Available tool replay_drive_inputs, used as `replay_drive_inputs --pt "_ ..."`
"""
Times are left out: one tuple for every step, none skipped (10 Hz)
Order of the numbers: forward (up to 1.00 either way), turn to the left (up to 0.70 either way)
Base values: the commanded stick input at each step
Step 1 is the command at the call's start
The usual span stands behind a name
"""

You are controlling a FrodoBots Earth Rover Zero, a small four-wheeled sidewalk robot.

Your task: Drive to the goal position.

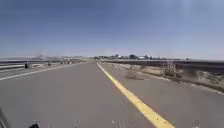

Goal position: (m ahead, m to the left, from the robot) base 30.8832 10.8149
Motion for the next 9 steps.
replay_drive_inputs --pt "0.85 0.0" --pt "0.85 0.0" --pt "0.85 0.0" --pt "0.85 0.0" --pt "0.85 0.0" --pt "0.85 0.34" --pt "0.85 0.34" --pt "0.85 0.24" --pt "0.85 0.1"
